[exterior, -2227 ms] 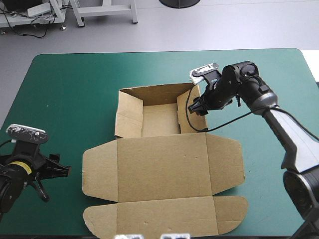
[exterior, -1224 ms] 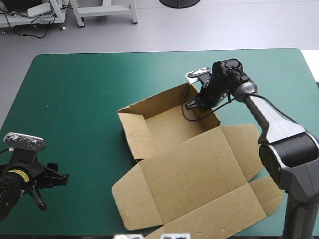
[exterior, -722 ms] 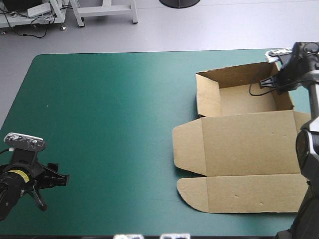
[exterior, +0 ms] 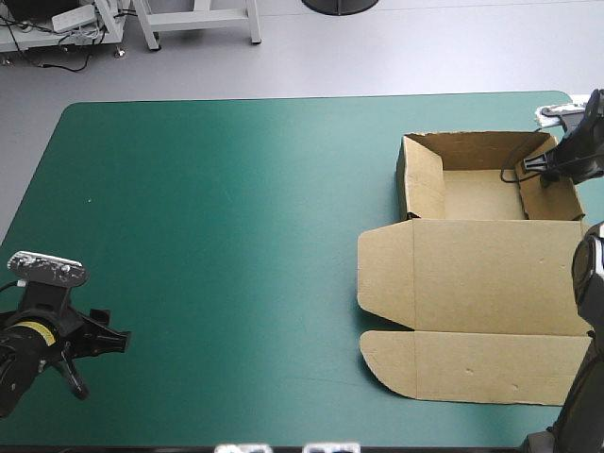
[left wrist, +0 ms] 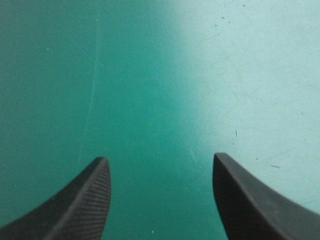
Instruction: Fold the box
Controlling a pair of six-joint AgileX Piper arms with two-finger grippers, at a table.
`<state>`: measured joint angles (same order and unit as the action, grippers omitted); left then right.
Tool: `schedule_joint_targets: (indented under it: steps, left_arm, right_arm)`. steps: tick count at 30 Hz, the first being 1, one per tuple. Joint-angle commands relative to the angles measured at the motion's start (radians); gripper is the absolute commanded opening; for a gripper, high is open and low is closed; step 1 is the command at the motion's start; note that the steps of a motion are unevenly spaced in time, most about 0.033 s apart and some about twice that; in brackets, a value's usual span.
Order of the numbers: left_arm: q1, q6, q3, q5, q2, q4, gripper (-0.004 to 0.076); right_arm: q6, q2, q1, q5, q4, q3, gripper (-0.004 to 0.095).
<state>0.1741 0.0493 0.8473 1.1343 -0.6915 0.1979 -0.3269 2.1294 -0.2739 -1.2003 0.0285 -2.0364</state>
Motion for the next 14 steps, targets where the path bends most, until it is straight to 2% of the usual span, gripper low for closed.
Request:
schedule_joint_targets:
  steps: [1, 9, 14]
  left_arm:
    - [-0.003, -0.001, 0.023, -0.045, -0.005, 0.019, 0.0426]
    - [-0.003, -0.001, 0.023, -0.047, -0.005, 0.029, 0.0426]
    - [-0.003, -0.001, 0.023, -0.049, -0.005, 0.029, 0.0426]
  right_arm:
    - [0.017, -0.09, -0.007, 0.017, 0.002, -0.085, 0.0647]
    - [-0.043, -0.257, -0.005, -0.05, -0.241, -0.134, 0.0597]
    - [-0.043, -0.407, 0.023, -0.05, -0.289, -0.108, 0.0597]
